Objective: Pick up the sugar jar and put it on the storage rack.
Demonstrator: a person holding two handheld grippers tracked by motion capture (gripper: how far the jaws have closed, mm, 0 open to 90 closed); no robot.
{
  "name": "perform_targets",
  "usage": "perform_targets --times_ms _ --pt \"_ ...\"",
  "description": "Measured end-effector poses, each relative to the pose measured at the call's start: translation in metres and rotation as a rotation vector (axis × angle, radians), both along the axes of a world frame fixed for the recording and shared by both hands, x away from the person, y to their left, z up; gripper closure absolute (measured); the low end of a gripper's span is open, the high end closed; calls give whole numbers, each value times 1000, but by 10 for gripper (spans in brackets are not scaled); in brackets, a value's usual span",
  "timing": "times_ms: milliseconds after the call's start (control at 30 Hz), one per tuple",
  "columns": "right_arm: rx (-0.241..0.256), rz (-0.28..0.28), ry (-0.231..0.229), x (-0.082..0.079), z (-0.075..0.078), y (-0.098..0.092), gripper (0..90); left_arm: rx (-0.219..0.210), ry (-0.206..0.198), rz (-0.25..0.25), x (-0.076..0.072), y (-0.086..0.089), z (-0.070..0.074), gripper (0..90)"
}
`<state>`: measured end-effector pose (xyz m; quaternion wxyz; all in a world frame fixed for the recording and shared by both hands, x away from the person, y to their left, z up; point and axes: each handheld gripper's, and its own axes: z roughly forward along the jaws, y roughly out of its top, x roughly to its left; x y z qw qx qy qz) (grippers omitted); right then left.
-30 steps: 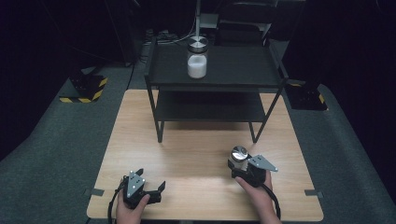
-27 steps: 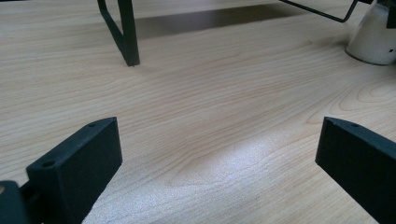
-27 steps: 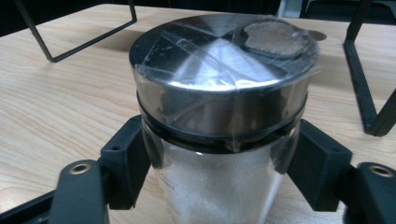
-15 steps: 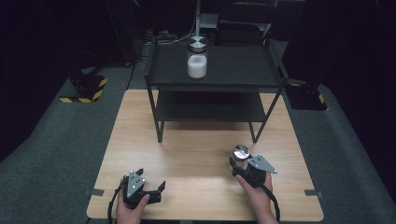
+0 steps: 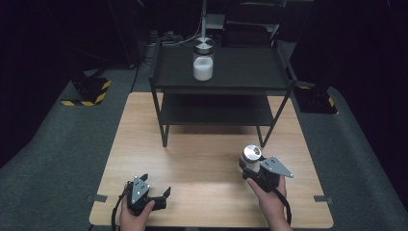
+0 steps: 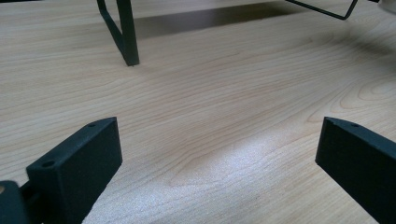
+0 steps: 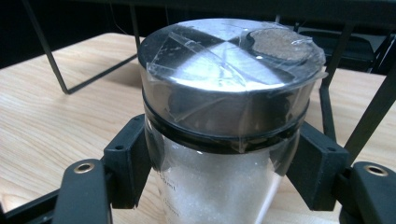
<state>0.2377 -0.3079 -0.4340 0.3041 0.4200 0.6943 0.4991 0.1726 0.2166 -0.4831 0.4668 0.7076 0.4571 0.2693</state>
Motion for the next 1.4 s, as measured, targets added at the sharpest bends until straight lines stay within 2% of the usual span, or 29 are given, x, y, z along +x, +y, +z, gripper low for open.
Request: perform_targets --times_ms 300,633,967,1400 --pt "23 8 -27 -4 29 -3 309 0 2 0 0 0 0 7" --pt "40 13 -65 -4 73 -4 309 13 1 -4 1 -2 1 7" --pt "45 -6 -88 1 124 4 309 15 1 -6 1 -2 1 7" --pt "59 -4 -130 11 171 11 310 16 3 -11 1 -2 1 7"
